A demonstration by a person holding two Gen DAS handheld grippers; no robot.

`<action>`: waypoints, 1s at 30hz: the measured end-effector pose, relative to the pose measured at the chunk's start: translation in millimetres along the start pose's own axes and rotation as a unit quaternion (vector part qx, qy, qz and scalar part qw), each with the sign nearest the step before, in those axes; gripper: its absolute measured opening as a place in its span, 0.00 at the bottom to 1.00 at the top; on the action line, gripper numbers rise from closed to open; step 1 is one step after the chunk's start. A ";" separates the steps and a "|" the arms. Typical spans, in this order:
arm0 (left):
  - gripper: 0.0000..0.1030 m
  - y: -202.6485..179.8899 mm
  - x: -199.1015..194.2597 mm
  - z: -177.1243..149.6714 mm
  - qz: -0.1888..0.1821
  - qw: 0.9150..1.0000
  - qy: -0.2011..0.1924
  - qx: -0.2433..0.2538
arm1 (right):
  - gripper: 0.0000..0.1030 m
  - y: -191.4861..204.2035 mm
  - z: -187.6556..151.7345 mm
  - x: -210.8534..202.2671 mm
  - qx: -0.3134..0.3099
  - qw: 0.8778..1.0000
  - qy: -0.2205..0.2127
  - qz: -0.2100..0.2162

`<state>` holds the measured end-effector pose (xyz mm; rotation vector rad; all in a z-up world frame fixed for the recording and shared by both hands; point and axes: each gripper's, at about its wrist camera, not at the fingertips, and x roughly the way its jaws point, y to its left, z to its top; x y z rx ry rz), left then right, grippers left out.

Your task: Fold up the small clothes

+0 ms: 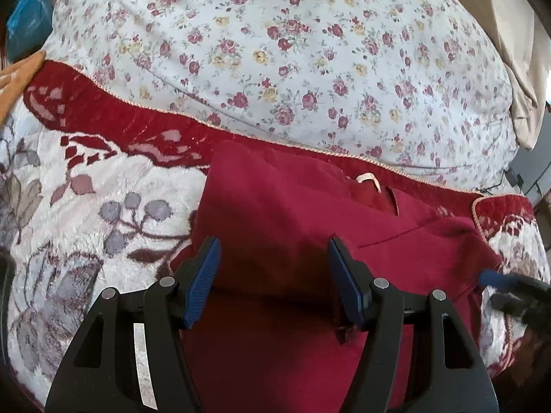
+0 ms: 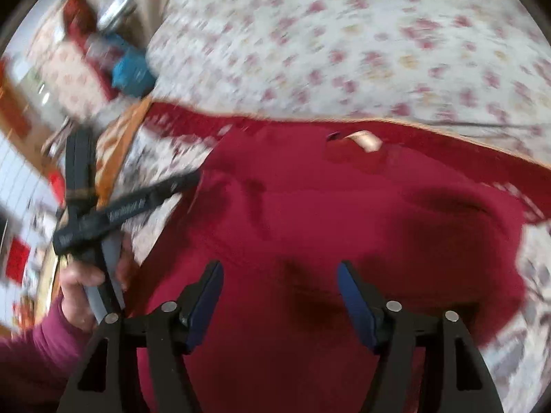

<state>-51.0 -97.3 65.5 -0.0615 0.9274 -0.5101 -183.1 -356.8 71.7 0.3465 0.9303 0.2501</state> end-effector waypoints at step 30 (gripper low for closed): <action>0.06 -42.2 -25.1 48.8 -0.043 0.998 0.011 0.033 | 0.68 -103.4 -20.7 -75.5 0.101 0.989 -0.043 -0.101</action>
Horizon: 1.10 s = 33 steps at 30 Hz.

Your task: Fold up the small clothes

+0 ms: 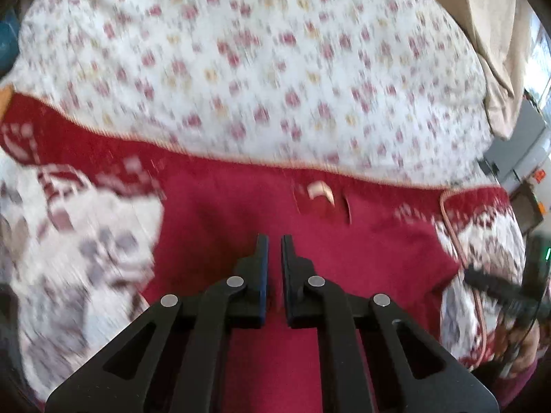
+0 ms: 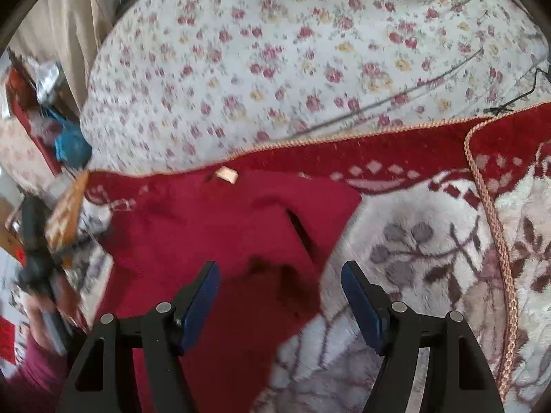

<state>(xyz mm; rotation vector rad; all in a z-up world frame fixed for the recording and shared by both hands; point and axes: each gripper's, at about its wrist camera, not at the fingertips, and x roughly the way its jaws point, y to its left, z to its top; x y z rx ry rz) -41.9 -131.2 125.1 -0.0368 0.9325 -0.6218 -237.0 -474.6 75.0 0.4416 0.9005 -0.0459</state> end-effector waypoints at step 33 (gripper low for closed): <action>0.05 -11.5 -7.7 -16.9 0.002 1.000 0.011 -0.013 | 0.07 6.8 -11.1 11.6 -0.033 0.997 -0.034 -0.067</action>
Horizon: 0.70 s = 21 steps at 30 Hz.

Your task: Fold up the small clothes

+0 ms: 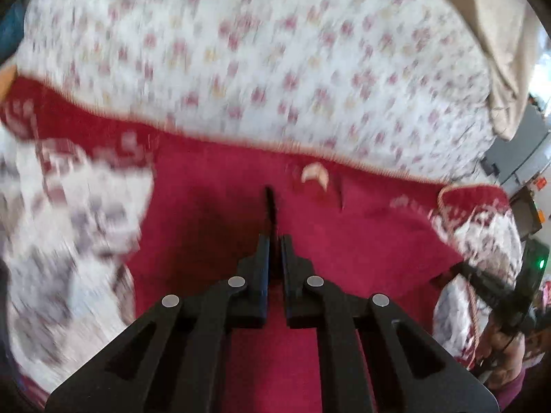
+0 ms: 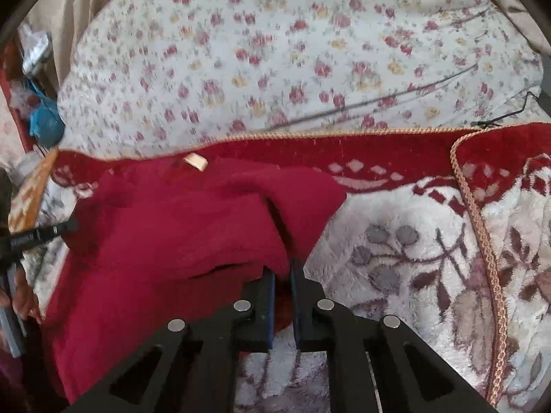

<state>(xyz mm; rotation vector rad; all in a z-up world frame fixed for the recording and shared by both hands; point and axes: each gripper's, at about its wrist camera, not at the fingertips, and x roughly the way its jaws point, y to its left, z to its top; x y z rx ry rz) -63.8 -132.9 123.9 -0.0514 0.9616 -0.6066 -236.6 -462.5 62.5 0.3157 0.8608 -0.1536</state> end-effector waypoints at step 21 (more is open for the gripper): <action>0.04 61.5 55.0 -8.2 0.065 0.997 0.021 -0.034 | 0.81 -35.6 31.3 38.3 0.119 0.989 0.069 0.057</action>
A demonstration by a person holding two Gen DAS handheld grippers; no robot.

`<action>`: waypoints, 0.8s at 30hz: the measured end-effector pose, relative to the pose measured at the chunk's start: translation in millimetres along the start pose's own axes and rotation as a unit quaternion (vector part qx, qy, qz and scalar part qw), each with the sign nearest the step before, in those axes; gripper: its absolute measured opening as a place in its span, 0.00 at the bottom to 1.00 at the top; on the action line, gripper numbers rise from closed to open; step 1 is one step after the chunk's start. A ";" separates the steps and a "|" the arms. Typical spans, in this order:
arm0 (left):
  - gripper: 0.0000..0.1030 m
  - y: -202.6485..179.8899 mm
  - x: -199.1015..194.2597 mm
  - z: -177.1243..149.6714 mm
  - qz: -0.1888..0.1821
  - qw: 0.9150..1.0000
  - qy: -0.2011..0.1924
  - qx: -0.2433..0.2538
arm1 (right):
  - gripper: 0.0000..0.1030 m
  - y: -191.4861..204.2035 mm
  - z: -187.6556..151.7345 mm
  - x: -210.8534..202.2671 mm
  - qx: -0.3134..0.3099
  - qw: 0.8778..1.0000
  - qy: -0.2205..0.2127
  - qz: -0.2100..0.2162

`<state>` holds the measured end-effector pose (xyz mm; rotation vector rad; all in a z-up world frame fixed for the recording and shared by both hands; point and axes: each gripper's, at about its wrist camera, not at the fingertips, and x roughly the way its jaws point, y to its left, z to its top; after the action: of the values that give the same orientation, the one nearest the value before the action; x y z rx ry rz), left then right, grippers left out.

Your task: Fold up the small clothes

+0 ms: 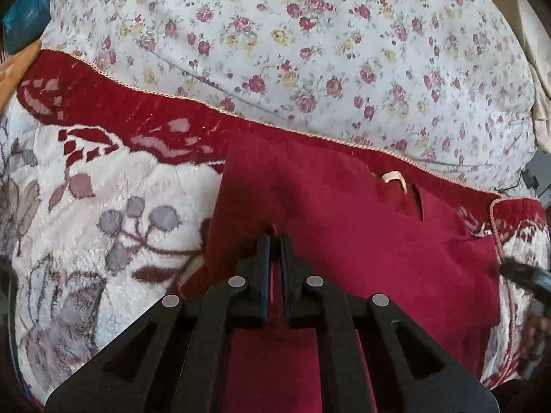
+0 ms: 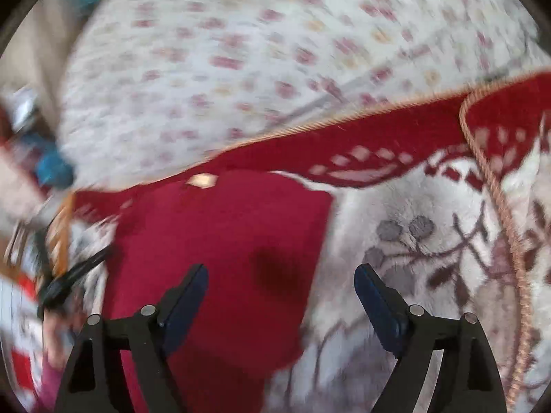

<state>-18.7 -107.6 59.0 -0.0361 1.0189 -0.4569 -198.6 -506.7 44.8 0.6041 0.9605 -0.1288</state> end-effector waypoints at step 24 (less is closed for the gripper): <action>0.20 -15.1 10.7 -25.6 0.050 0.996 0.001 0.079 | 0.28 41.4 -64.6 14.2 -0.136 0.982 0.026 -0.128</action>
<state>-40.5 -120.8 40.3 0.1560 0.9793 -0.4449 -222.6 -435.4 23.8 0.2318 1.0821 -0.2084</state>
